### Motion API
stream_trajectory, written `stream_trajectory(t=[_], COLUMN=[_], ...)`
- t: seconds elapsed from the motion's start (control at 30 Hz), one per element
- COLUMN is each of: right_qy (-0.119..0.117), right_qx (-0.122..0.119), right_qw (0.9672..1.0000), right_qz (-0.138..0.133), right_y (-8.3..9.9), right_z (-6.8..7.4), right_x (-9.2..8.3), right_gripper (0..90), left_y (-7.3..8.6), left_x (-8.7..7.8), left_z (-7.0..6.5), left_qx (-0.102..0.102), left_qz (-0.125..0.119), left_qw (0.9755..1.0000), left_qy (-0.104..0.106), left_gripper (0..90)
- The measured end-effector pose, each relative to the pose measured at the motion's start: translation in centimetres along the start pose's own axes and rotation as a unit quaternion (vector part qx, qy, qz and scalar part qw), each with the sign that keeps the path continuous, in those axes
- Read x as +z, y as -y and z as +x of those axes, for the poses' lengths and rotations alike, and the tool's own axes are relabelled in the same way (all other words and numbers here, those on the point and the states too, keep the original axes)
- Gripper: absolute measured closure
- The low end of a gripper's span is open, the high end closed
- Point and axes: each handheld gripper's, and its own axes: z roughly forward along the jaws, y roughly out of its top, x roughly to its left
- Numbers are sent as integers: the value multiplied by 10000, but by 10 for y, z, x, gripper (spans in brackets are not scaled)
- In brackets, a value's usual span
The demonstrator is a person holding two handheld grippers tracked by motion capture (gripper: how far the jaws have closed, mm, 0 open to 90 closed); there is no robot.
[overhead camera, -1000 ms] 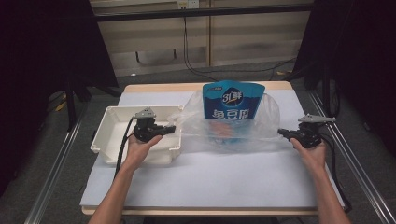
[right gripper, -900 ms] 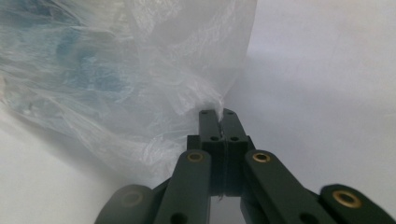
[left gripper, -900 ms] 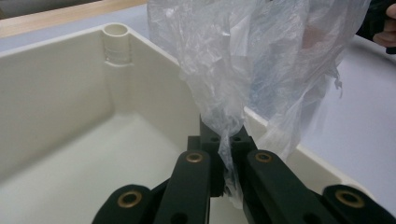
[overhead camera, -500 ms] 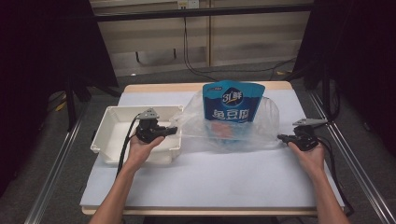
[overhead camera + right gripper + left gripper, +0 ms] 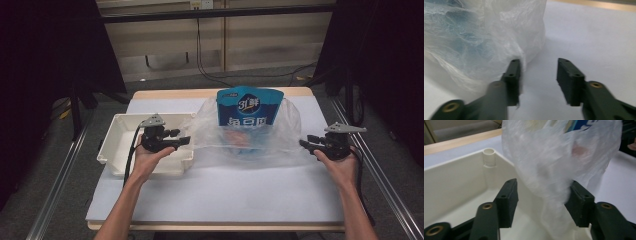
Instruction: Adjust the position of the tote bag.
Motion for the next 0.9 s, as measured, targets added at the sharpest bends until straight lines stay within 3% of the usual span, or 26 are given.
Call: stream_trajectory(t=[0.07, 0.2, 0.37, 0.63, 0.77, 0.9], right_qy=[-33, -37, -36, -218, -273, -313], right_qx=[-12, -6, -53, -162, -233, -297], right_qw=[9999, 9994, 9986, 9972, 9958, 9944], right_qz=[-123, -340, -527, -693, -840, -969], right_y=[-3, -10, -20, -36, -45, -54], right_z=[1, 4, 5, 17, 25, 30], right_x=[-7, -17, -30, -44, -49, -54], right_gripper=[471, 416, 367, 291, 272, 265], left_y=[-3, -8, -12, -26, -30, -32], left_x=[-6, -18, -30, -32, -33, -30], left_z=[-1, 2, 4, -13, -18, -20], left_qx=[-48, -163, -229, 63, 147, 179], left_qz=[-119, -360, -530, -607, -718, -682], left_qw=[9998, 9991, 9980, 9980, 9968, 9974], left_qy=[-118, -183, -266, -166, -325, -145], left_gripper=[353, 270, 259, 363, 465, 550])
